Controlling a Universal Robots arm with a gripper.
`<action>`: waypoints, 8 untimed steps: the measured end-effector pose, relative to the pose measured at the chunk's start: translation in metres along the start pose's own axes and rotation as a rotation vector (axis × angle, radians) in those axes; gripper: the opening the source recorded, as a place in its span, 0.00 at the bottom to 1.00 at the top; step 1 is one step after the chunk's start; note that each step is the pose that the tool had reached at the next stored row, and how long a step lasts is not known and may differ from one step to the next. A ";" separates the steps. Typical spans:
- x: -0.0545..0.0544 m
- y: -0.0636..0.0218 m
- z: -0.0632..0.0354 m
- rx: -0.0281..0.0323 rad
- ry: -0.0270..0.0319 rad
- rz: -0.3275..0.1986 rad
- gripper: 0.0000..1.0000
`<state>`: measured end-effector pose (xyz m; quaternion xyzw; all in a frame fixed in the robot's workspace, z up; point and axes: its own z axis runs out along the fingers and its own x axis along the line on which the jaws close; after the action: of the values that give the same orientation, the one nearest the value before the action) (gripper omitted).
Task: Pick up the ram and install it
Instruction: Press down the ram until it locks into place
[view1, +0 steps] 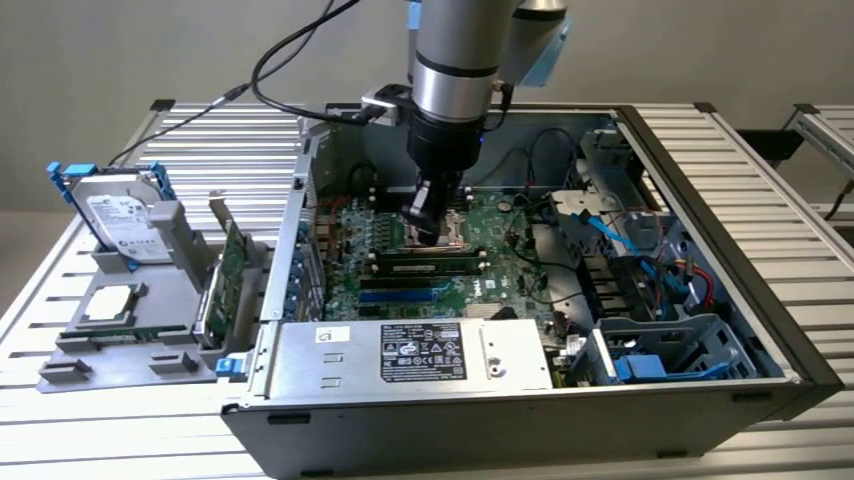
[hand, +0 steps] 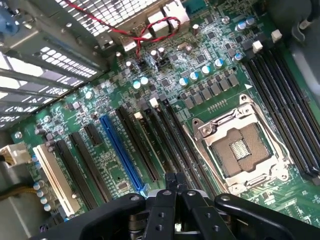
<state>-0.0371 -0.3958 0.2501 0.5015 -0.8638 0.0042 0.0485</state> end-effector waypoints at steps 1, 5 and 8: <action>0.000 0.0000 0.0001 -0.0015 -0.0008 0.017 0.11; 0.000 0.0000 0.0001 -0.0074 -0.0037 0.083 0.11; 0.000 0.0000 0.0001 -0.0114 -0.0055 0.128 0.11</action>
<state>-0.0371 -0.3958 0.2500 0.4449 -0.8943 0.0010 0.0486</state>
